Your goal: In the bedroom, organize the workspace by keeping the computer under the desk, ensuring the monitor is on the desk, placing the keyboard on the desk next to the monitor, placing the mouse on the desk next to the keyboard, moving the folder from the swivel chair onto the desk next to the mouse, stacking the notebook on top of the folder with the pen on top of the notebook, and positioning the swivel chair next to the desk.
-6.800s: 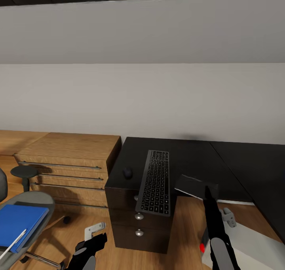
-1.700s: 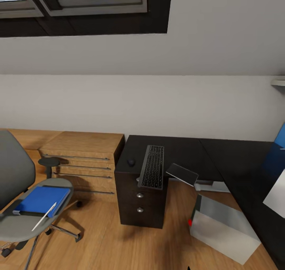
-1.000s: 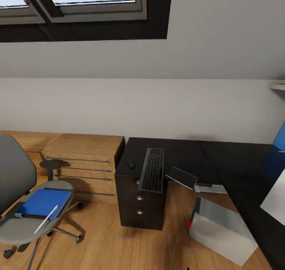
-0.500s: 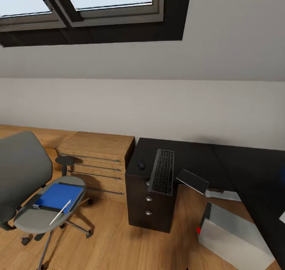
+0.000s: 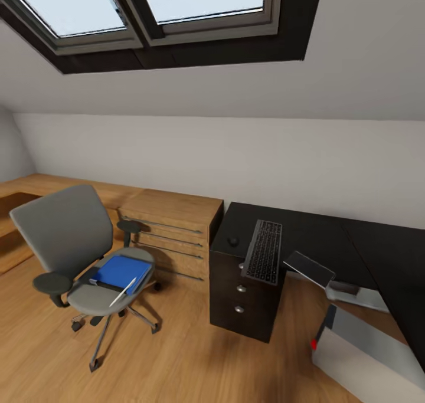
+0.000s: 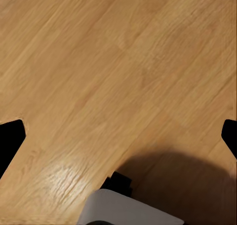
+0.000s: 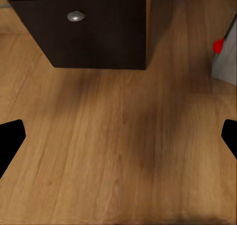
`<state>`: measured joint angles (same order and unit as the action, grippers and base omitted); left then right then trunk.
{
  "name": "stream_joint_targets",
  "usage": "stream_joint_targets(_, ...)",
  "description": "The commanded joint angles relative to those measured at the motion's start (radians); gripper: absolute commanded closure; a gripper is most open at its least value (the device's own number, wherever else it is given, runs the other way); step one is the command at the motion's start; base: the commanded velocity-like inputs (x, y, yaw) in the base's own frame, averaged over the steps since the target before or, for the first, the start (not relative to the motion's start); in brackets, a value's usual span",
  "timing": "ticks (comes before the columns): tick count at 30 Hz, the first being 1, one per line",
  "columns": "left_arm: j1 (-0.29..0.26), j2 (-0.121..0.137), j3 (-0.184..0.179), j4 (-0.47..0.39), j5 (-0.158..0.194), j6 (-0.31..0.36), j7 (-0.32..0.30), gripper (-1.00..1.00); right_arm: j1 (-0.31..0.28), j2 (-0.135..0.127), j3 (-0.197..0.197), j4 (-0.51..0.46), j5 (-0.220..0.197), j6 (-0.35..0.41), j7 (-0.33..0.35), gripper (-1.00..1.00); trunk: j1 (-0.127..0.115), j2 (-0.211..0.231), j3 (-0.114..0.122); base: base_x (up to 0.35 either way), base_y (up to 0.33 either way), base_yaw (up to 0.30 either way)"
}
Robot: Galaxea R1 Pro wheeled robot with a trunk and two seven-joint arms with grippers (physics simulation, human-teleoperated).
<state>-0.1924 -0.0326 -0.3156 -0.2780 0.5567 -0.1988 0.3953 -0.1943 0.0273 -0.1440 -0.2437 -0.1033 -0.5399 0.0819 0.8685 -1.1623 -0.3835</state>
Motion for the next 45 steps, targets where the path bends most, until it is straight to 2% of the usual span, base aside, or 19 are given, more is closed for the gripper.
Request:
stream_joint_targets(1, -0.001, 0.000, -0.009, 0.000, 0.009, -0.004, 0.005, -1.00, -0.001, 0.000, -0.003, 0.001, -0.010, -0.003, 0.009, -1.00, -0.001, -0.001, -0.001, -0.319, 0.000, 0.110)
stream_joint_targets(13, -0.001, 0.000, -0.010, 0.000, 0.009, -0.004, 0.005, -1.00, -0.001, 0.002, -0.004, 0.001, -0.011, -0.003, 0.009, -1.00, -0.001, -0.001, -0.002, -0.304, 0.150, 0.017)
stream_joint_targets(19, -0.001, 0.000, -0.010, 0.000, 0.009, -0.004, 0.005, -1.00, -0.001, 0.001, -0.004, 0.001, -0.012, -0.003, 0.009, -1.00, -0.001, -0.001, -0.002, -0.122, 0.092, -0.032)
stream_joint_targets(29, -0.001, 0.000, -0.010, 0.000, 0.009, -0.004, 0.005, -1.00, -0.001, 0.001, -0.003, 0.001, -0.012, -0.003, 0.009, -1.00, -0.001, -0.001, -0.002, -0.067, 0.012, -0.220)
stream_joint_targets(45, -0.001, -0.001, -0.016, 0.000, 0.009, -0.004, 0.005, -1.00, -0.001, 0.009, -0.003, 0.001, -0.011, -0.003, 0.009, -1.00, -0.001, -0.001, -0.010, -0.316, -0.077, -0.252)
